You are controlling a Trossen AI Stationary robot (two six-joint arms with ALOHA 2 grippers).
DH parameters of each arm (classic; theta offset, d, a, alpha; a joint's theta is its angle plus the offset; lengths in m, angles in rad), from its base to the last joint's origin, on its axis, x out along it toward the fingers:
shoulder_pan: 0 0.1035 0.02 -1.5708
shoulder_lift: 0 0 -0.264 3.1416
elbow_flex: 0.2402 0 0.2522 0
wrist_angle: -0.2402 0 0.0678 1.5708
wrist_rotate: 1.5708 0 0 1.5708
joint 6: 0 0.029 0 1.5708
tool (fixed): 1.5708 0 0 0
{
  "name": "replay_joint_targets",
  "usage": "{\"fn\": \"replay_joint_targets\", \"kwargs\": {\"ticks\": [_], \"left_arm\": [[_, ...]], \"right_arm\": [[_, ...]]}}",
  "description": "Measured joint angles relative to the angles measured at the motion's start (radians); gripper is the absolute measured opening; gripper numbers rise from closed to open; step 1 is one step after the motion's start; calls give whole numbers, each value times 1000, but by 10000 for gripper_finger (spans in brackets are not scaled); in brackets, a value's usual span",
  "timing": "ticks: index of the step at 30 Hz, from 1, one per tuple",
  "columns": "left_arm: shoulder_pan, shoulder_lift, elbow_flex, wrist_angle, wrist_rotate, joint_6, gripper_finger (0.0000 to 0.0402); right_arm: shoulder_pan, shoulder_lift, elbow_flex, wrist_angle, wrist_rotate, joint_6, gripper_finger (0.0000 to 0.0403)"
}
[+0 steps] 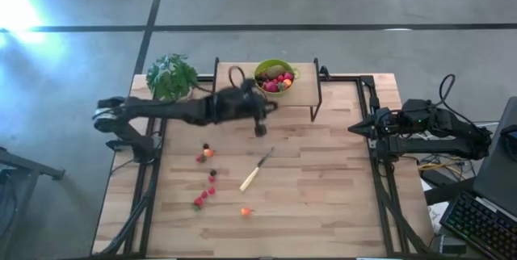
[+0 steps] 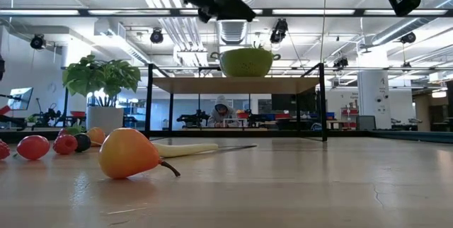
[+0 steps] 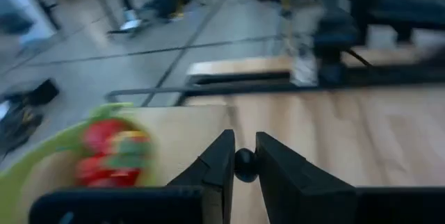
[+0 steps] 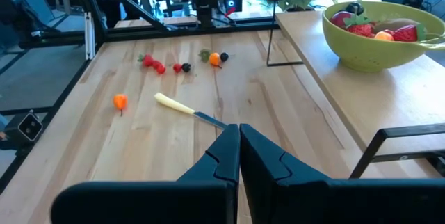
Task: Pick & Place Fruit
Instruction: Put the blueberry into the strainer bowl
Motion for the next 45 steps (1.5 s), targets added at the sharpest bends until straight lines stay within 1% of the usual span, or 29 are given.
{"fn": "replay_joint_targets", "kwargs": {"ticks": [6,11,15,27,33,45], "left_arm": [[134,-18,3,7,0,-130,57],[216,-11,5,7,0,-176,57],[257,-10,0,-6,0,-210,57],[266,-9,-2,-10,0,-242,57],[266,-8,-2,-49,0,-252,51],[267,54,-3,-41,1,-241,49]], "right_arm": [[0,0,0,0,0,0,8],[0,0,0,0,0,0,8],[0,0,0,0,0,0,8],[0,0,0,0,0,0,8],[0,0,0,0,0,0,8],[0,0,0,0,0,0,8]]}}
